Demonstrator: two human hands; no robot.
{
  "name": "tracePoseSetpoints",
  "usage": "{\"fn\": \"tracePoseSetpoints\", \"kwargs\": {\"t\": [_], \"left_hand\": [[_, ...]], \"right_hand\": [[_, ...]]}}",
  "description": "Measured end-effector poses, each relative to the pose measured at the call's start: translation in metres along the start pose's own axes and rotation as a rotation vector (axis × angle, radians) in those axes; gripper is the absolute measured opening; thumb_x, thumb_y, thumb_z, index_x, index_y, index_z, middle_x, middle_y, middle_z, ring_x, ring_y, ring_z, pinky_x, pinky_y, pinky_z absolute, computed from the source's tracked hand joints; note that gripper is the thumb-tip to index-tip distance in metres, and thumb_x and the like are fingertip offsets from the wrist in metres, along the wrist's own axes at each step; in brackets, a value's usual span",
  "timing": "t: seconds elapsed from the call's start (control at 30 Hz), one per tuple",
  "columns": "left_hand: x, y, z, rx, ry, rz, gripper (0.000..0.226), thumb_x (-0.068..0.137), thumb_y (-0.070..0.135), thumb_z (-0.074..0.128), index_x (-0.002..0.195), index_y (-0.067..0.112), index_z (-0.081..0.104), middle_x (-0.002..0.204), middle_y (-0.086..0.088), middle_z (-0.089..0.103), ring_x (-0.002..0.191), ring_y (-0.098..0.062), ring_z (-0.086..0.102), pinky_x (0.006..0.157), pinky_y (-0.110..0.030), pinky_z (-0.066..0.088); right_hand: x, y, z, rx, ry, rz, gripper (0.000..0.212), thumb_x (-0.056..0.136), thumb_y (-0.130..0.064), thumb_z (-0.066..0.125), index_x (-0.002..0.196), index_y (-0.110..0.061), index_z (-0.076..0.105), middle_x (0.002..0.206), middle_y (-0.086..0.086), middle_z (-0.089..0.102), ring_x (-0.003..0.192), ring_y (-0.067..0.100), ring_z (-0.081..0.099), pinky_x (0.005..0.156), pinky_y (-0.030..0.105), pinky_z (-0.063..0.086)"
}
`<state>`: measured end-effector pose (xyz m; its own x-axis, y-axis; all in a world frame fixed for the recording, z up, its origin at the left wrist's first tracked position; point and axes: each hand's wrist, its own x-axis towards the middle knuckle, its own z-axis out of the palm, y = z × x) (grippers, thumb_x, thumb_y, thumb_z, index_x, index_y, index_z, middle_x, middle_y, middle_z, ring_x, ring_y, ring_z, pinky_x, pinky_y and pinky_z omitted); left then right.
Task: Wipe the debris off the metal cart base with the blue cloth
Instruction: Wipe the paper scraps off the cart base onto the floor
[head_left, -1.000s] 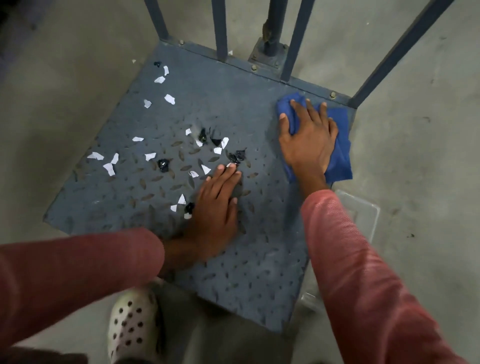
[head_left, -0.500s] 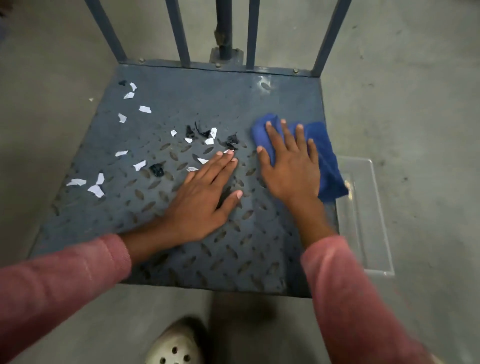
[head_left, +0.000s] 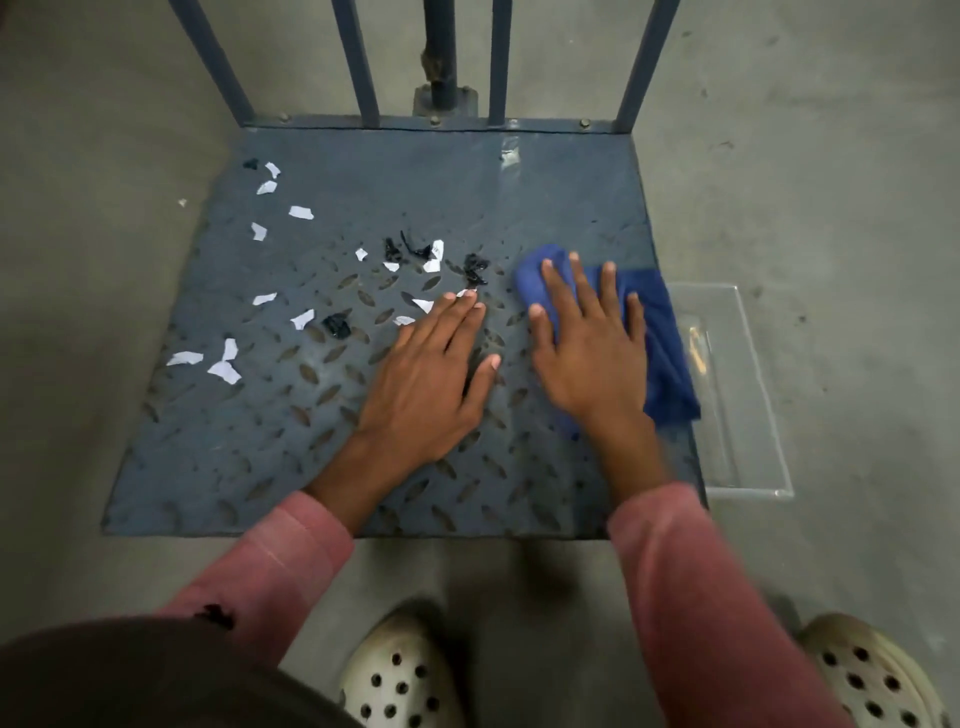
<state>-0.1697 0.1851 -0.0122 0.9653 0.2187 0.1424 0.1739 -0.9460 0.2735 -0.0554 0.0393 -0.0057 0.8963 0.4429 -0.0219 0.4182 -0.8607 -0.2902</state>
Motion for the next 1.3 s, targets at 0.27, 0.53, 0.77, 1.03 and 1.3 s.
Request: {"fn": "tracePoseSetpoints", "kwargs": {"t": [0.27, 0.53, 0.77, 1.03, 1.3], "left_hand": [[-0.008, -0.008, 0.002, -0.078, 0.081, 0.027, 0.053, 0.107, 0.026, 0.036, 0.153, 0.004, 0.048, 0.162, -0.011, 0.046, 0.153, -0.026, 0.038, 0.127, -0.034, 0.019], [-0.011, -0.01, 0.001, -0.111, 0.069, 0.015, 0.054, 0.102, 0.012, 0.036, 0.154, 0.003, 0.046, 0.162, -0.012, 0.044, 0.154, -0.027, 0.036, 0.127, -0.044, 0.027], [-0.009, -0.013, 0.001, -0.166, 0.089, -0.002, 0.077, 0.081, 0.015, 0.022, 0.152, 0.001, 0.049, 0.159, -0.014, 0.048, 0.152, -0.028, 0.04, 0.127, -0.044, 0.031], [-0.012, -0.014, 0.001, -0.201, 0.074, -0.014, 0.069, 0.087, -0.007, 0.039, 0.155, 0.004, 0.045, 0.16, -0.013, 0.047, 0.152, -0.027, 0.039, 0.127, -0.046, 0.031], [-0.011, -0.015, 0.003, -0.174, 0.081, -0.027, 0.069, 0.086, 0.011, 0.03, 0.152, 0.001, 0.049, 0.158, -0.016, 0.049, 0.151, -0.03, 0.041, 0.126, -0.046, 0.032]], "right_hand": [[-0.098, -0.028, 0.007, -0.021, 0.021, 0.023, 0.059, 0.108, -0.052, 0.02, 0.162, -0.031, 0.012, 0.171, -0.003, 0.008, 0.158, 0.024, -0.002, 0.128, 0.048, 0.004], [-0.121, 0.004, -0.002, -0.037, 0.079, 0.252, 0.062, 0.105, -0.06, 0.023, 0.162, -0.038, 0.009, 0.17, -0.006, 0.012, 0.158, 0.021, 0.001, 0.127, 0.047, 0.008], [-0.145, -0.062, 0.019, 0.0, -0.025, 0.037, 0.062, 0.107, -0.054, 0.021, 0.163, -0.032, 0.003, 0.171, -0.004, 0.0, 0.157, 0.021, -0.01, 0.128, 0.047, 0.003], [-0.083, 0.002, -0.001, -0.002, 0.091, 0.374, 0.063, 0.107, -0.054, 0.018, 0.163, -0.03, 0.002, 0.171, -0.002, 0.001, 0.158, 0.027, -0.005, 0.126, 0.054, 0.007], [-0.076, -0.031, 0.012, -0.003, -0.002, 0.076, 0.061, 0.107, -0.053, 0.019, 0.162, -0.034, 0.003, 0.171, -0.006, 0.004, 0.158, 0.023, -0.004, 0.126, 0.047, -0.002]]}}
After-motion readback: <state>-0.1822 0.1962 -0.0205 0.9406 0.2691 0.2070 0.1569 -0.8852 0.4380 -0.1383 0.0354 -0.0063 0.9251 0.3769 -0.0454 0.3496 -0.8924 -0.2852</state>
